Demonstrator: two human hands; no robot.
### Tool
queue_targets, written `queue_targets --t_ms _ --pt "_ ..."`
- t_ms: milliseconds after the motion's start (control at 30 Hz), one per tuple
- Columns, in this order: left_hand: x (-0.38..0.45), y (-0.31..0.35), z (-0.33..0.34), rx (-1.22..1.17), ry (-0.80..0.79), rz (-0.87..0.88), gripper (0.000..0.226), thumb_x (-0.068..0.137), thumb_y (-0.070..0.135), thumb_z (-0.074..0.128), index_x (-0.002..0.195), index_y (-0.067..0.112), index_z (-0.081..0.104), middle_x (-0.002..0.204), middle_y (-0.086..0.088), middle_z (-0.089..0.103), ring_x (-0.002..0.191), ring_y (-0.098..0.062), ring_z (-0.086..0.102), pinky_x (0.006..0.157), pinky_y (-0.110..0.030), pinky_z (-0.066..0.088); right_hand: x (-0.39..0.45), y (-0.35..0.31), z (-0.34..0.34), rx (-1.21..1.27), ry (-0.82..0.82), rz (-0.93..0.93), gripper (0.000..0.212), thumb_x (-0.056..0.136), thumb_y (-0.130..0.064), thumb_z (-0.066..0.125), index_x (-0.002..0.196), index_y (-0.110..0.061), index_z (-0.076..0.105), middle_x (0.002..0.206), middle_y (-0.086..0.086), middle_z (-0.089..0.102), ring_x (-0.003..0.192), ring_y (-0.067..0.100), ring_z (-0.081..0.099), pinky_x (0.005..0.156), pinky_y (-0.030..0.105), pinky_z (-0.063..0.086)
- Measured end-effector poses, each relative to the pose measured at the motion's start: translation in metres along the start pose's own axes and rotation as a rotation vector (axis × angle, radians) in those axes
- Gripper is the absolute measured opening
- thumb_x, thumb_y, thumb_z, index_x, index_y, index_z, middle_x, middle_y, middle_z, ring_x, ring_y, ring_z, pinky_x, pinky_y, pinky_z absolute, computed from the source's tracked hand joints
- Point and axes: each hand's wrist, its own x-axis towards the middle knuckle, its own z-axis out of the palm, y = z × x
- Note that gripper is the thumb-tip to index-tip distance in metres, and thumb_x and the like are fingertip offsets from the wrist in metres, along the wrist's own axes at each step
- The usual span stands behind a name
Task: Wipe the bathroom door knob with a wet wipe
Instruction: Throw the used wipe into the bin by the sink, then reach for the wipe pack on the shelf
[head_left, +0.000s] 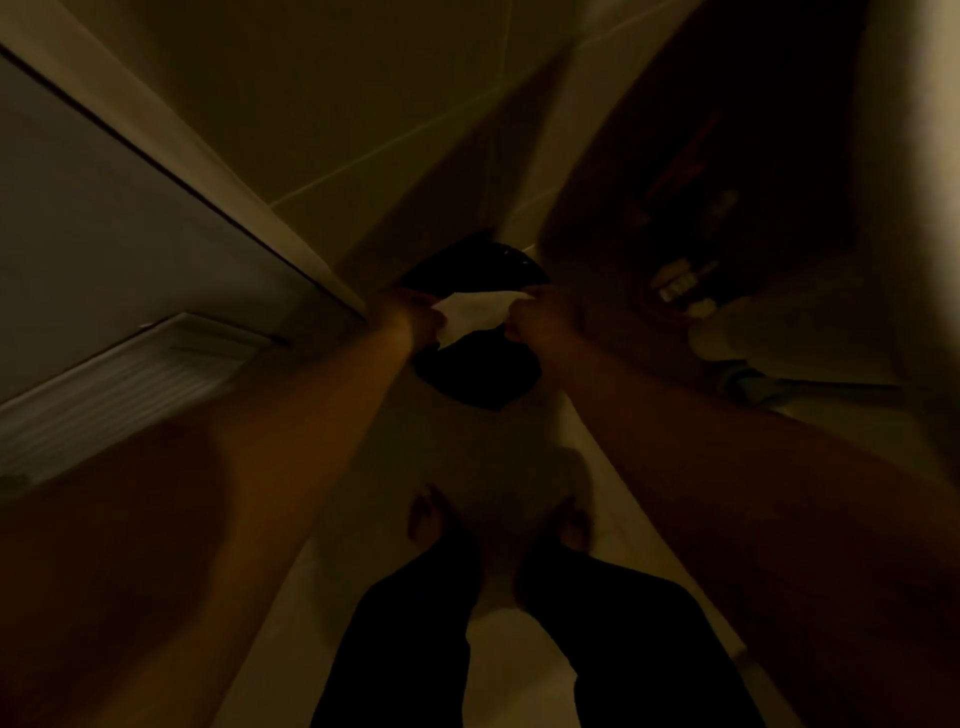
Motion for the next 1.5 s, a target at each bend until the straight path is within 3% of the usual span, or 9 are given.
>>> queue_targets --t_ms 133,333,467,667,833,1000,1133,1267,1500 --pt "0.018 -0.015 0.005 0.013 -0.001 0.085 0.047 0.092 0.009 0.061 0.138 0.010 0.049 0.143 -0.012 0.049 0.128 -0.027 0.050 0.105 -0.027 0.042 0.012 0.009 0.002 -0.090 0.001 -0.073 0.054 0.095 -0.006 0.053 0.148 -0.012 0.042 0.148 0.016 0.045 0.131 0.034 0.048 0.108 0.043 0.043" --pt "-0.009 0.000 -0.012 -0.173 0.079 0.148 0.020 0.096 0.006 0.051 0.111 0.006 0.063 0.133 -0.017 0.057 0.123 -0.032 0.054 0.094 -0.030 0.044 -0.017 -0.002 -0.007 -0.202 0.039 -0.174 0.039 0.100 -0.008 0.049 0.139 -0.006 0.051 0.140 0.017 0.053 0.127 0.034 0.051 0.104 0.038 0.044" --pt "-0.044 0.018 -0.028 -0.065 0.125 0.233 0.032 0.093 0.009 0.056 0.125 0.004 0.058 0.122 -0.017 0.060 0.117 -0.034 0.057 0.093 -0.036 0.048 -0.056 -0.026 -0.017 -0.237 0.044 -0.232 0.038 0.099 -0.001 0.051 0.136 -0.001 0.051 0.135 0.018 0.055 0.124 0.036 0.053 0.086 0.017 0.051" --pt "-0.121 0.050 -0.075 -0.081 0.155 0.313 0.025 0.090 0.012 0.062 0.113 0.011 0.070 0.117 -0.016 0.069 0.109 -0.034 0.065 0.098 -0.044 0.052 -0.142 -0.081 -0.048 -0.489 0.058 -0.399 0.041 0.098 -0.011 0.051 0.139 -0.008 0.053 0.137 0.013 0.058 0.124 0.029 0.056 0.084 0.020 0.039" --pt "-0.209 0.090 -0.125 0.096 0.246 0.448 0.028 0.089 0.020 0.063 0.115 0.012 0.070 0.121 -0.013 0.068 0.111 -0.031 0.064 0.094 -0.035 0.051 -0.225 -0.137 -0.077 -0.552 0.072 -0.501 0.041 0.097 -0.010 0.049 0.138 -0.005 0.054 0.139 0.015 0.056 0.127 0.031 0.053 0.102 0.033 0.044" --pt "-0.302 0.141 -0.168 0.352 0.291 0.614 0.037 0.100 0.025 0.045 0.124 0.003 0.063 0.130 -0.021 0.059 0.116 -0.038 0.056 0.094 -0.036 0.045 -0.309 -0.202 -0.116 -0.642 0.104 -0.641 0.049 0.097 -0.014 0.048 0.146 -0.006 0.044 0.148 0.015 0.047 0.134 0.030 0.046 0.106 0.031 0.038" --pt "-0.367 0.183 -0.189 0.415 0.307 0.701 0.042 0.102 0.025 0.039 0.133 0.001 0.054 0.142 -0.021 0.049 0.129 -0.037 0.047 0.106 -0.038 0.037 -0.364 -0.245 -0.159 -0.697 0.193 -0.729 0.042 0.097 -0.009 0.043 0.136 0.004 0.049 0.142 0.023 0.051 0.129 0.037 0.048 0.105 0.035 0.039" --pt "-0.415 0.224 -0.193 0.478 0.309 0.851 0.043 0.103 0.022 0.038 0.136 -0.001 0.050 0.148 -0.019 0.043 0.137 -0.033 0.040 0.112 -0.033 0.029 -0.403 -0.265 -0.205 -0.706 0.310 -0.750 0.044 0.096 -0.007 0.042 0.139 0.003 0.047 0.146 0.022 0.047 0.133 0.037 0.044 0.108 0.036 0.036" --pt "-0.466 0.286 -0.144 0.599 0.279 1.029 0.043 0.103 0.022 0.036 0.137 0.001 0.051 0.148 -0.018 0.044 0.136 -0.032 0.041 0.113 -0.034 0.032 -0.433 -0.247 -0.287 -0.659 0.470 -0.702 0.047 0.098 -0.008 0.040 0.145 -0.002 0.041 0.150 0.019 0.043 0.136 0.035 0.042 0.110 0.039 0.036"
